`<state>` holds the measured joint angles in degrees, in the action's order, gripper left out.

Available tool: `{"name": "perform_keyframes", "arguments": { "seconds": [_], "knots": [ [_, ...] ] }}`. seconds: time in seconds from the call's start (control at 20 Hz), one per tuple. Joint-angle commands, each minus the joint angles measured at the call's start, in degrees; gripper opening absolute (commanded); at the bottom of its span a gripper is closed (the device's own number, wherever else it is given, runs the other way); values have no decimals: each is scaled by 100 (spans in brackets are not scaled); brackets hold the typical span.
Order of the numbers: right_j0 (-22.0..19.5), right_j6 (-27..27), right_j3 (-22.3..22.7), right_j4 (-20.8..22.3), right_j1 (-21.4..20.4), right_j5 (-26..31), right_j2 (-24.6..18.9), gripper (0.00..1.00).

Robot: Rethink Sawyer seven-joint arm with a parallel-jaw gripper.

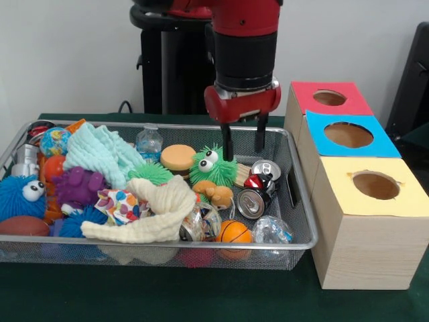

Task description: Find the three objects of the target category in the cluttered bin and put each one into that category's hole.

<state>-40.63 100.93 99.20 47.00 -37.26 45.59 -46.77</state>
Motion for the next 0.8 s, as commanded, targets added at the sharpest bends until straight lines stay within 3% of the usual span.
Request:
{"name": "perform_keyframes", "arguments": {
  "seconds": [0.05,0.4,0.6,0.8],
  "knots": [
    [-274,-2253,-774,373,905,154,-20,100],
    [-390,-2454,-952,484,1061,129,-47,100],
    [-514,-2489,-822,668,1098,-32,33,100],
    [-422,-2508,-867,542,920,217,-27,100]
  ]
}}
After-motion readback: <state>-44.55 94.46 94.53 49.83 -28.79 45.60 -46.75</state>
